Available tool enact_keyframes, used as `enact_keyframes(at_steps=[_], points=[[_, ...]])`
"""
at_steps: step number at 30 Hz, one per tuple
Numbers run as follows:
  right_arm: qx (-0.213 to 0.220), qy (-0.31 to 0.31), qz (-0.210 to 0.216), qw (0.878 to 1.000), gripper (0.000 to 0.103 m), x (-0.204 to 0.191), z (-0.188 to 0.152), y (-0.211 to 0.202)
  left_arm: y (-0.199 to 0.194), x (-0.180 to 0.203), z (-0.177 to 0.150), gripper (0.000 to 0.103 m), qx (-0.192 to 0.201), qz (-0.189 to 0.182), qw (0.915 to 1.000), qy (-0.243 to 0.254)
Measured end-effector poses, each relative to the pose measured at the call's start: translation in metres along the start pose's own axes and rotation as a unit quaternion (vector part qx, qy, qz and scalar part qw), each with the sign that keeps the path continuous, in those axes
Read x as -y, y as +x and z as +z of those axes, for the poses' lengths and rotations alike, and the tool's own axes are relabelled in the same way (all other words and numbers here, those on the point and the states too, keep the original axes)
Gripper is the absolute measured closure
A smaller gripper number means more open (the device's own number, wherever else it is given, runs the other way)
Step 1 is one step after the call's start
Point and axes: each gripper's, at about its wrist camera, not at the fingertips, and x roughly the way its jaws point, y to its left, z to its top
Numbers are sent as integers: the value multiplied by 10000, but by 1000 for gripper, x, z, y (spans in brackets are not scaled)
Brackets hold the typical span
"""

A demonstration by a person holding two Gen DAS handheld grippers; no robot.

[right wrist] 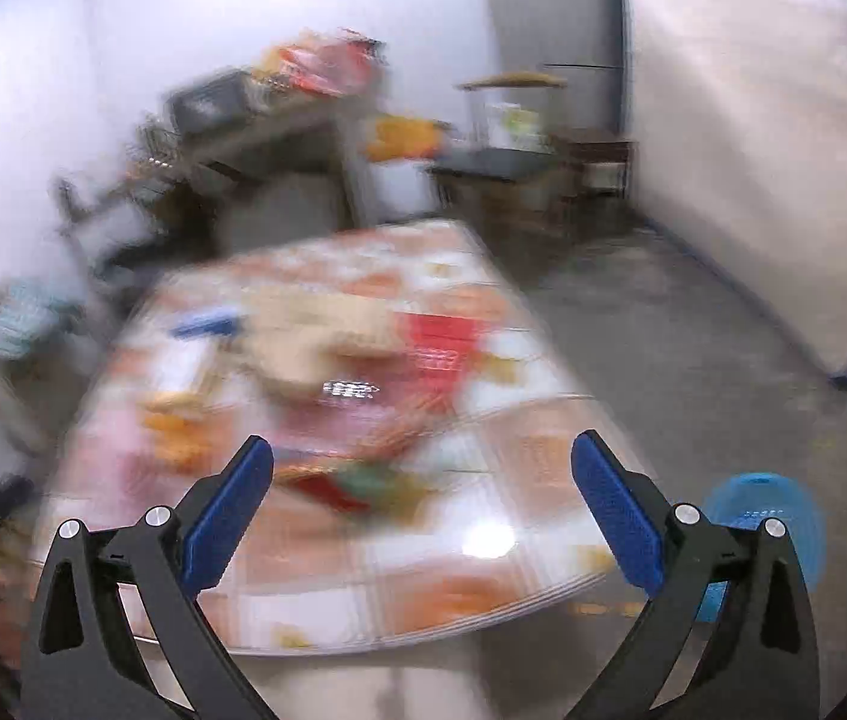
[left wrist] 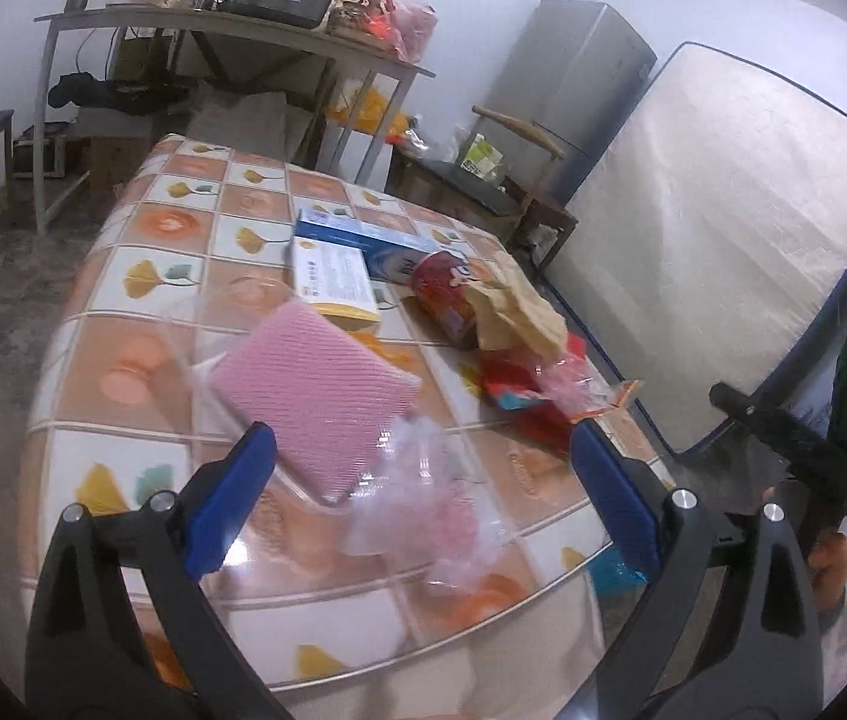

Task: Collect trash
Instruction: 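Return both tools to the table toward the pink bag and clear tray, then grasp the pink sponge with the left tool while the right tool grasps the clear bag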

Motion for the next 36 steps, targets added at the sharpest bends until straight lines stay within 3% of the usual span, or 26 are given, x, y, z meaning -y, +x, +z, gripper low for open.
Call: enact_keyframes(at_steps=[3,6,9,13,16,18,21,26,32,36], points=[[-104,-18,739,9972,6,-37,-9,11,2,-17,1,8,-52,89,9999,61],[-734,-164,1205,9899,6,-66,-22,36,9,-39,4,8,-107,427,9990,22],[-1231,-362,1554,9795,6,-89,-34,58,17,-64,8,8,-125,574,9978,-317],[-1436,-944,1860,9674,6,-112,-47,68,28,-91,15,9,-205,428,9950,-879],[-1499,-1395,2115,9557,6,-129,-56,73,29,-92,23,10,-152,315,9967,-731],[-1638,-1741,2387,9412,6,-141,-60,82,28,-86,29,10,-96,219,9984,-504],[-1874,-2218,2394,9265,8,-153,-65,101,30,-76,36,14,-97,67,9997,-235],[-2284,-2390,2491,9103,29,-159,-73,124,43,-74,40,26,-304,-310,9983,-382],[-2226,-2248,2604,9122,40,-157,-78,121,48,-61,51,30,-418,-518,9978,-18],[-2191,-2099,2687,9142,48,-153,-79,120,57,-56,53,30,-506,-414,9979,44]])
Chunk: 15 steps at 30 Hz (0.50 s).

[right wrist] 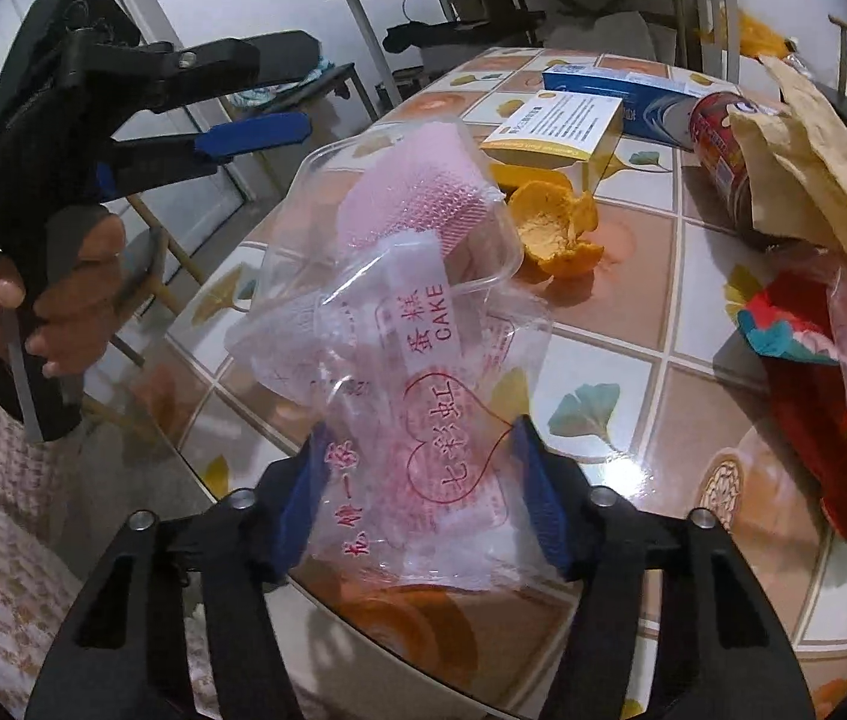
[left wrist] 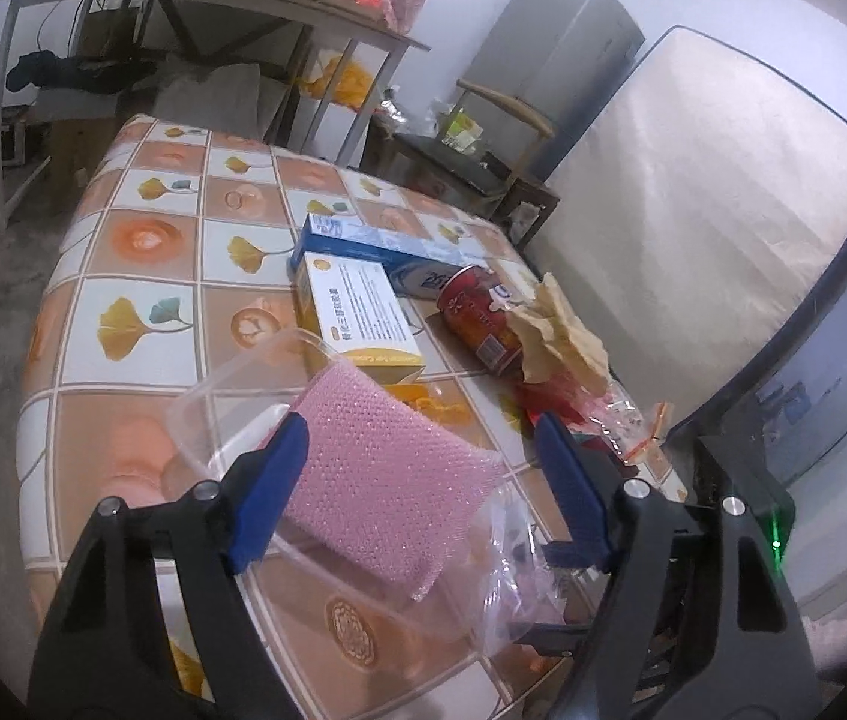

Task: Collect trash
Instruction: 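Grasp the pink sponge with the left tool while the right tool grasps the clear bag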

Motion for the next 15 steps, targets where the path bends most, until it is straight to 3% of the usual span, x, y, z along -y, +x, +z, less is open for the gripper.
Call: enact_keyframes(at_steps=[7,15], points=[[163,328,-40,9993,71,14,-7,-13,25,7,2,27,-410,542,9977,62],[464,883,68,9950,74,37,-29,-36,42,11,14,17,-773,1040,9909,353]])
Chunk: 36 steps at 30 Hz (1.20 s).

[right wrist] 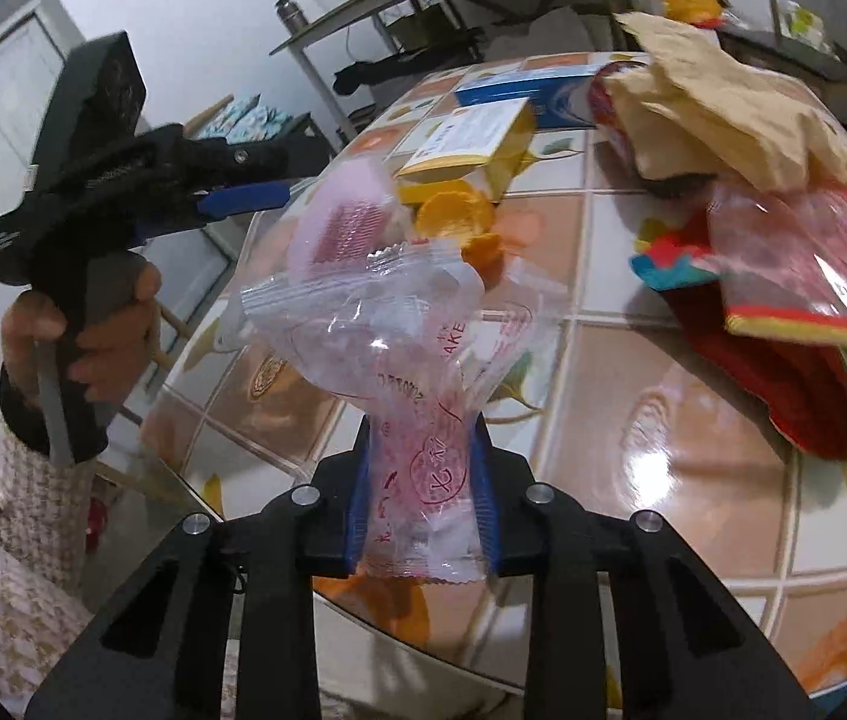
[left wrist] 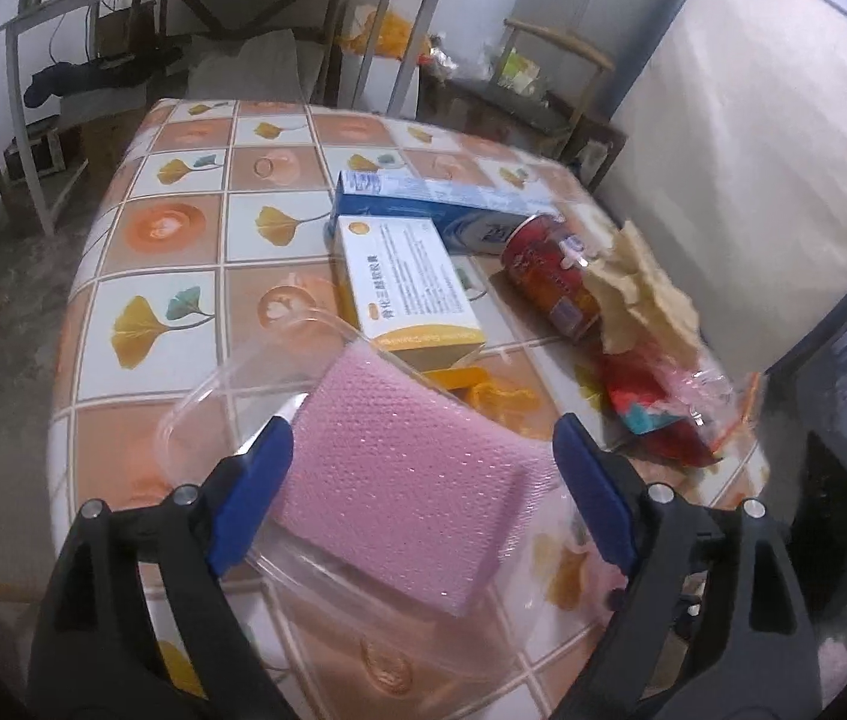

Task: Collect trash
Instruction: 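Grasp the pink sponge with the left tool while the right tool grasps the clear bag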

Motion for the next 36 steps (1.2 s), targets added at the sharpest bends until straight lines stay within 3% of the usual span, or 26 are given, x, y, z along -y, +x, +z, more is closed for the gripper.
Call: enact_keyframes(at_steps=[4,8,16,21,31,36], points=[[68,126,105,9998,74,7,-2,-1,5,15,1,15,-342,43,9973,646],[106,183,196,9996,74,12,-3,-2,10,34,-3,12,-680,-38,9886,1343],[115,212,252,9994,74,15,-4,-1,36,48,-12,12,-918,988,9736,1843],[106,191,234,9995,74,14,-4,1,34,43,-13,14,-764,1036,9773,1682],[117,183,134,9997,74,10,-4,1,-4,41,-16,58,-339,1048,9849,1335],[165,219,73,9996,78,7,-4,-1,-22,47,-21,74,22,1202,9820,1456]])
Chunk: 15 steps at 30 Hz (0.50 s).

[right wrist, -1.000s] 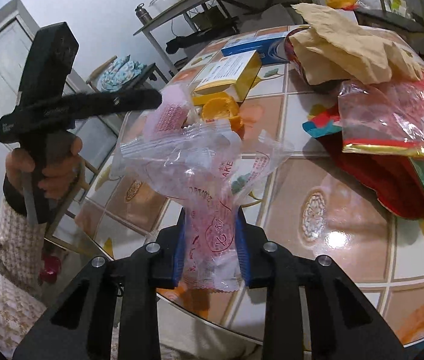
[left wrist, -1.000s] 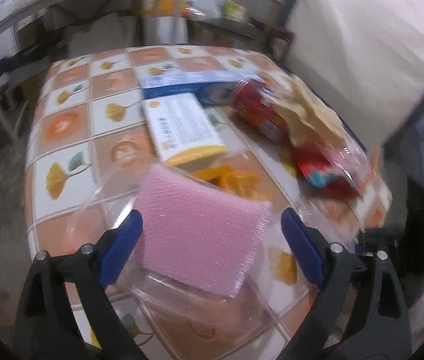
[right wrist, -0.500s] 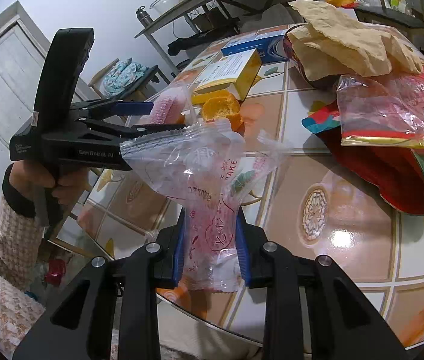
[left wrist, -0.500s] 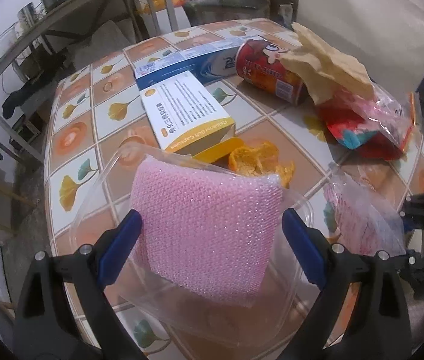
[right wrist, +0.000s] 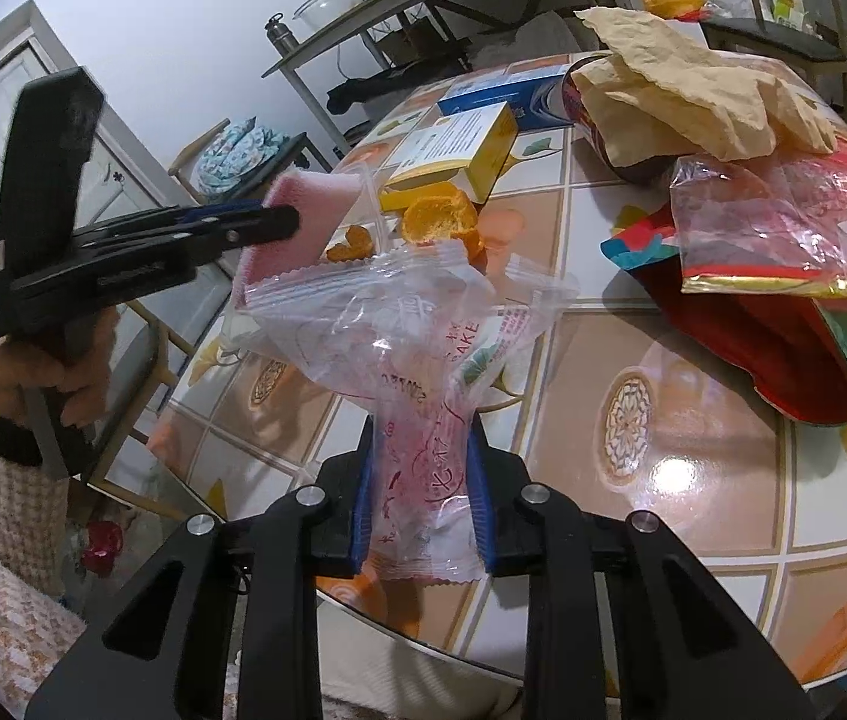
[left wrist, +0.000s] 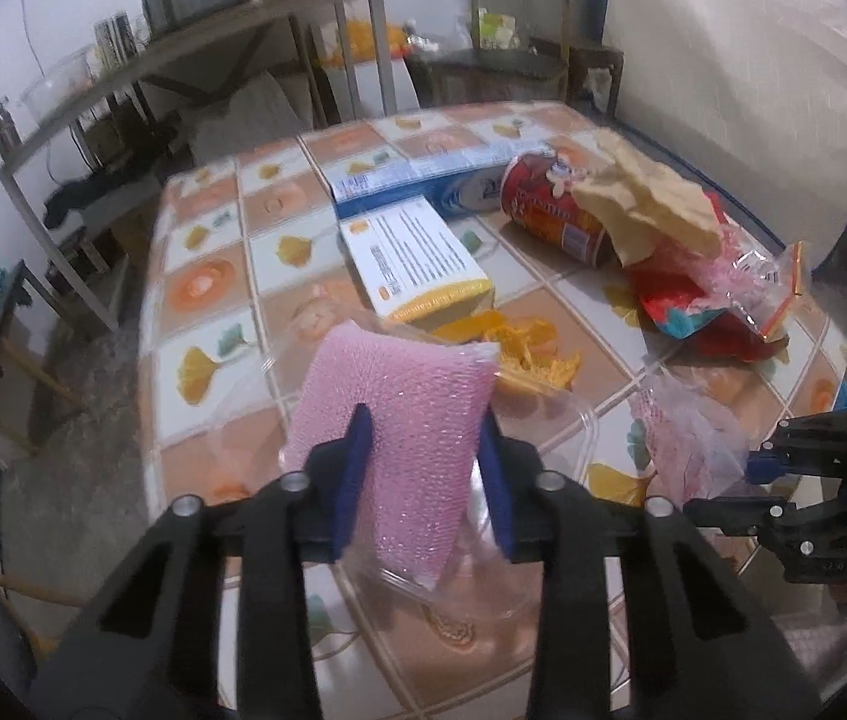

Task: Collect trash
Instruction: 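Grasp the pink sponge with the left tool while the right tool grasps the clear bag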

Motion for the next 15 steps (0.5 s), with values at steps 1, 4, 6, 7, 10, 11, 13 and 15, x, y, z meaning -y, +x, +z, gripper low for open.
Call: enact_keyframes(at_steps=[1,4,6,7,10,11,13,15], points=[[11,10,-18,10000,79,0,0,0,-2,0,0,75,43,27,10000,13],[42,50,-87,9999,81,-1,0,-2,-13,-1,-2,78,208,74,9998,31],[70,72,-129,9999,83,-2,0,-4,-21,-2,-4,78,359,175,9992,31],[103,89,-155,9998,84,-3,-1,-6,-23,-3,-4,79,405,204,9990,38],[191,128,-195,9995,85,-5,-1,-12,-39,-5,-6,79,621,243,9978,12],[236,138,-203,9994,85,-5,0,-14,-45,-6,-7,79,698,235,9973,-5],[329,140,-199,9992,85,-7,0,-21,-58,-7,-7,79,878,210,9959,-31],[447,122,-204,9987,85,-10,0,-29,-70,-7,-8,79,1051,151,9943,-81]])
